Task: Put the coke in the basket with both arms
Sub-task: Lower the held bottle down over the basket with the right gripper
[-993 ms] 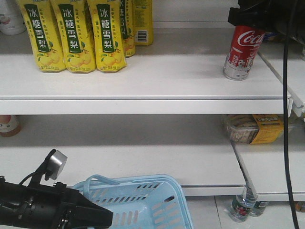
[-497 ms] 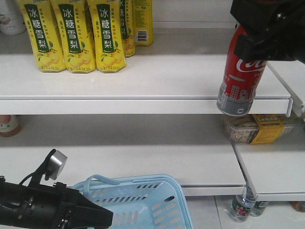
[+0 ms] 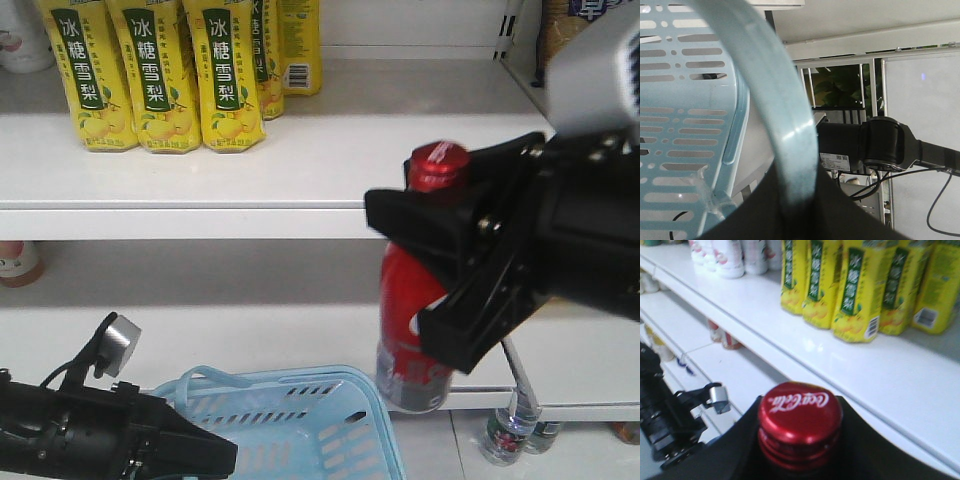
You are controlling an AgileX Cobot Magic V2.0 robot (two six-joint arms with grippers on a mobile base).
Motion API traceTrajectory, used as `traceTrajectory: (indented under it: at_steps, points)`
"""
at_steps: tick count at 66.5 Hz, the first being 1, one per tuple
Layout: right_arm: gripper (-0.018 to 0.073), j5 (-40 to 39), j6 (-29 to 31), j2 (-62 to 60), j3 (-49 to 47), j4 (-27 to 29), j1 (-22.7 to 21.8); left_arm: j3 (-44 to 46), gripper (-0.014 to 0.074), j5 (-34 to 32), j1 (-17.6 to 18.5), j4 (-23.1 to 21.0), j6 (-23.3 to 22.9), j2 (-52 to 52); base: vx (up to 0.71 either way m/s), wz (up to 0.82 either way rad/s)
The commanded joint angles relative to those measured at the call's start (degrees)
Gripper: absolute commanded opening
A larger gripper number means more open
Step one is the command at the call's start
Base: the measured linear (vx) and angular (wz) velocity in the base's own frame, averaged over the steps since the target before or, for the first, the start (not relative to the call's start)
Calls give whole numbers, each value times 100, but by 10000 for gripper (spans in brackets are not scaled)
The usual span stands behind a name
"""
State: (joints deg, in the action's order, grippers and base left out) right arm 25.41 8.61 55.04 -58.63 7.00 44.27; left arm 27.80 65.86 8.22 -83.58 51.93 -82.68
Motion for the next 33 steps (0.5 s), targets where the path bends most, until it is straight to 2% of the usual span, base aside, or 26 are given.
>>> traceTrajectory:
  at_steps: [1,8,19,33]
  points:
    - [-5,-261,-35,127,-187,238,194,128,-6,382,24,-471,63,169,0,0]
    - [-5,67,-35,450,-187,436,276,128,-6,382,24,-471,63,169,0,0]
    - [-5,782,-67,1023,-187,426,267,128,-6,382,24,-471,63,169,0,0]
    - [-5,1113,-94,1759,-187,547,267,128,-6,382,24,-471,63,169,0,0]
